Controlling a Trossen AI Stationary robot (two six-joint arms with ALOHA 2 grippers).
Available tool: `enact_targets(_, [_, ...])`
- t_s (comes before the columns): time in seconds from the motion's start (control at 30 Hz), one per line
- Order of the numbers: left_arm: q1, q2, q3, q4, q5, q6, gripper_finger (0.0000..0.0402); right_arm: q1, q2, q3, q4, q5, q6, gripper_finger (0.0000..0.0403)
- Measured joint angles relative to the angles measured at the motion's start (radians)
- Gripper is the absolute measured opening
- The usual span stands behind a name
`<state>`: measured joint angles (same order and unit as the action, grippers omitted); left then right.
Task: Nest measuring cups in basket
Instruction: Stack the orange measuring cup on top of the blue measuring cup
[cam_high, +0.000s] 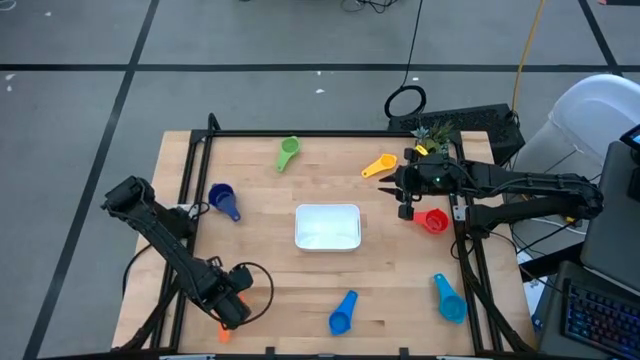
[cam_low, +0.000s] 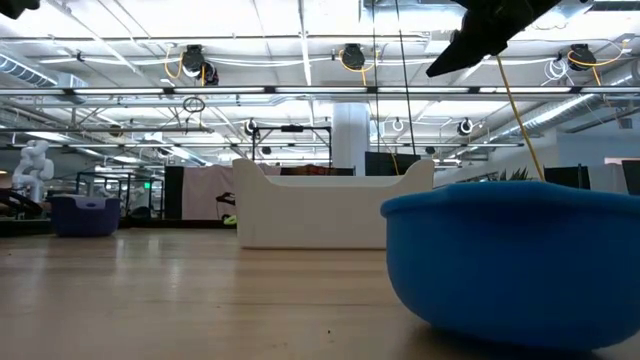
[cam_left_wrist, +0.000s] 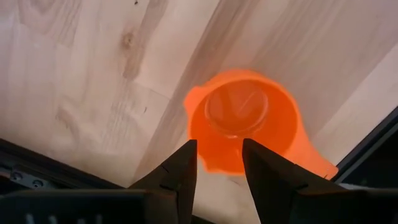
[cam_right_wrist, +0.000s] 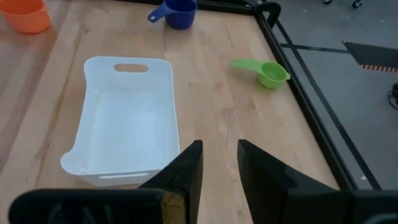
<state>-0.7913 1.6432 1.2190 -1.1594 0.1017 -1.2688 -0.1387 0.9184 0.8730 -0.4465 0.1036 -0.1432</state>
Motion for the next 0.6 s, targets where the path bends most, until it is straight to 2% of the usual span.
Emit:
enact_targets(0.2, [-0.057,0.0,0.0,0.005,0.0,0.017,0.0133,0.0,0.0,0.0,0.0,0.0,-0.001,0.0096])
enact_targets(0.33, [-0.083,0.0,-0.018,0.006,-0.026,-0.029,0.0134,0.0,0.0,0.0,0.001,0.0,-0.001,0.0096])
enact_targets(0.6, [-0.073,0.0,-0.088,0.069,-0.028,-0.065,0.0134,0.0,0.0,0.0,0.001,0.0,-0.003,0.0096])
